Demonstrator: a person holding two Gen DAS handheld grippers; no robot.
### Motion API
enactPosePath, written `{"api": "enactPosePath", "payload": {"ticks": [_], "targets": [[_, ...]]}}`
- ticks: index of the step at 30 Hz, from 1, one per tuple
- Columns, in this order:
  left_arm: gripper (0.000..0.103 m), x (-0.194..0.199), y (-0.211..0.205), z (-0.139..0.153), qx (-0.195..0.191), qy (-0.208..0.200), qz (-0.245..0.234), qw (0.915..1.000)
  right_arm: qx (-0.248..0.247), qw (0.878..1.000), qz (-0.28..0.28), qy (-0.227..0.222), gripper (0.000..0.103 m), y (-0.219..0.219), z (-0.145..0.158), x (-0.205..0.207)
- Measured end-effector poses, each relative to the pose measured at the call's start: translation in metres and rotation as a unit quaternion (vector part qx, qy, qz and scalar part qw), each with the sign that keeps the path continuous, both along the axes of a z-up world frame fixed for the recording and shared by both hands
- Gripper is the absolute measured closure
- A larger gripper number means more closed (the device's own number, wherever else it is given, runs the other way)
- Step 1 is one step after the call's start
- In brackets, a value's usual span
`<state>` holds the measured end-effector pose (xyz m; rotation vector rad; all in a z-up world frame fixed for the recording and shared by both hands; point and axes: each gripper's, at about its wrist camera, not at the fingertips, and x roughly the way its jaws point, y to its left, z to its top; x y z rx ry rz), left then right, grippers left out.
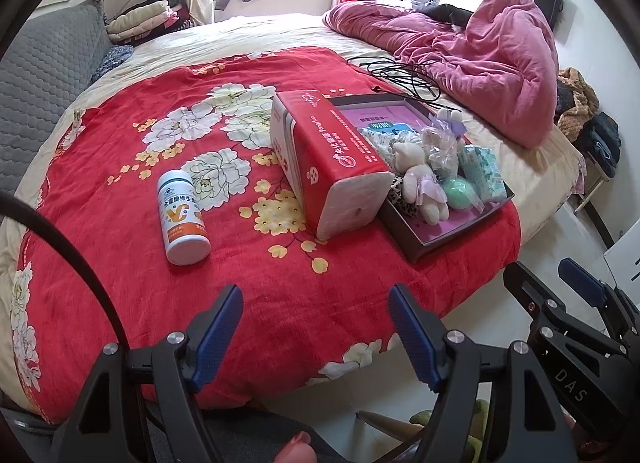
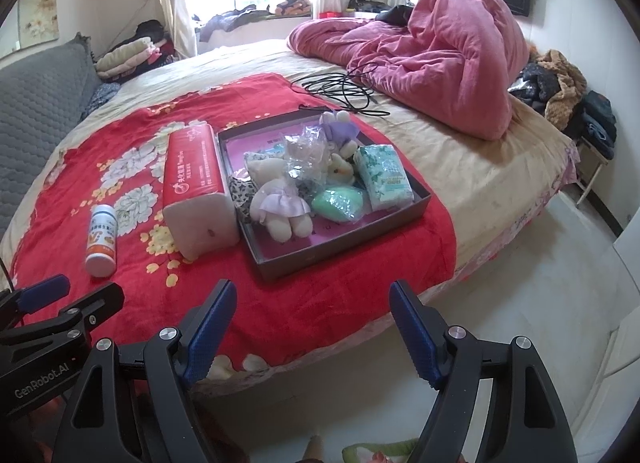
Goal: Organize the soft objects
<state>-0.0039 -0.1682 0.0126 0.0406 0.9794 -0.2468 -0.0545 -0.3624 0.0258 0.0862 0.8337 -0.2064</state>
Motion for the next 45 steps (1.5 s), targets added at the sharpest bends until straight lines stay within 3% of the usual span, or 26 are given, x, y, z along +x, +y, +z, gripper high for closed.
{"api": "enactPosePath", "payload": {"ticks": [45], "targets": [[0.029, -0.0032, -0.0028, -0.0027, 0.004, 0.006, 0.002, 1.0000, -0.004, 1.000, -0.006, -0.005, 0.024, 0.0013, 0.0021, -0.0023]]}}
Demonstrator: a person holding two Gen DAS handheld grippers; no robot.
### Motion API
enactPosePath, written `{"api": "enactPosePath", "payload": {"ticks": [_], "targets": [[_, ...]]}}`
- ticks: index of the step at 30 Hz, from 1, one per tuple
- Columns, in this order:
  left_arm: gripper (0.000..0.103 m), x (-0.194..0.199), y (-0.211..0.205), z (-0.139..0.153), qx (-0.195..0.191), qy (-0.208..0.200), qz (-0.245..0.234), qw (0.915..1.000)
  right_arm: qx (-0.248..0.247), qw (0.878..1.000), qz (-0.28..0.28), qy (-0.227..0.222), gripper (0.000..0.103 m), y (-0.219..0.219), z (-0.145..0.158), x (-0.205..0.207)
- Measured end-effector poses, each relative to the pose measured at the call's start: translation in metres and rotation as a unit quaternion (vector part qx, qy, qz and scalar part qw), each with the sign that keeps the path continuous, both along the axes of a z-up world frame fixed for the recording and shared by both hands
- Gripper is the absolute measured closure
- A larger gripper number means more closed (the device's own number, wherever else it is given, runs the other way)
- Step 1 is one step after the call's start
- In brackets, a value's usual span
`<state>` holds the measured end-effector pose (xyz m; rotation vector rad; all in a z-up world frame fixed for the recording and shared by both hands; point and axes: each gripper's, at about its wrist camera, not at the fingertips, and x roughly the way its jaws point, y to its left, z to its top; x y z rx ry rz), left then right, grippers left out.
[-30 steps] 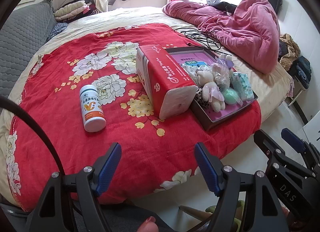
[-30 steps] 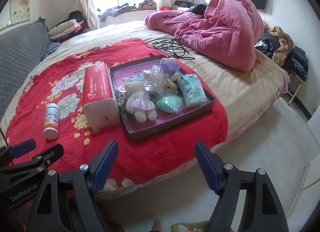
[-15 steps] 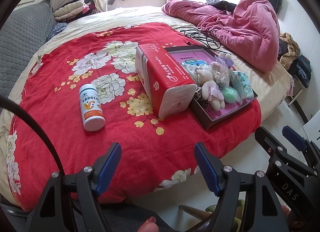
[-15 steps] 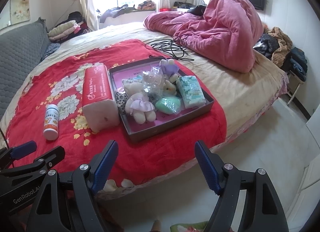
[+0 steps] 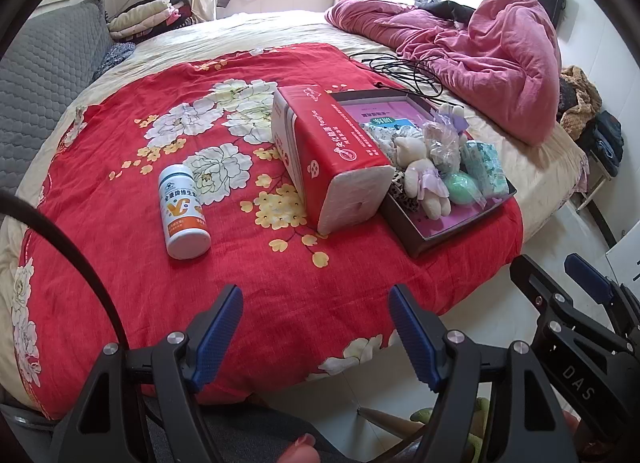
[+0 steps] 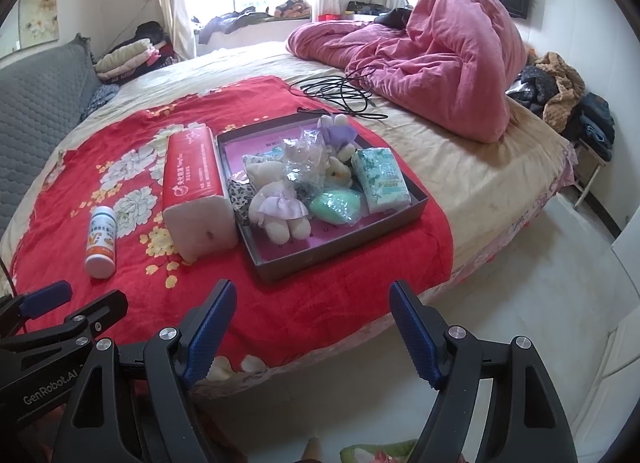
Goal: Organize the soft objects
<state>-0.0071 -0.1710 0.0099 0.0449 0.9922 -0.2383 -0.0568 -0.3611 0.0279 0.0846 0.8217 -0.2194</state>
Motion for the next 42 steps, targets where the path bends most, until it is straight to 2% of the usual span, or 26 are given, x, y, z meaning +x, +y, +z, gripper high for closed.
{"api": "enactPosePath", "payload": {"ticks": [42], "targets": [[0.029, 0.0001, -0.0018, -0.0009, 0.001, 0.002, -0.007, 1.0000, 0.006, 1.000, 0.002, 0.007, 0.024, 0.0006, -0.0004, 0.0025]]}}
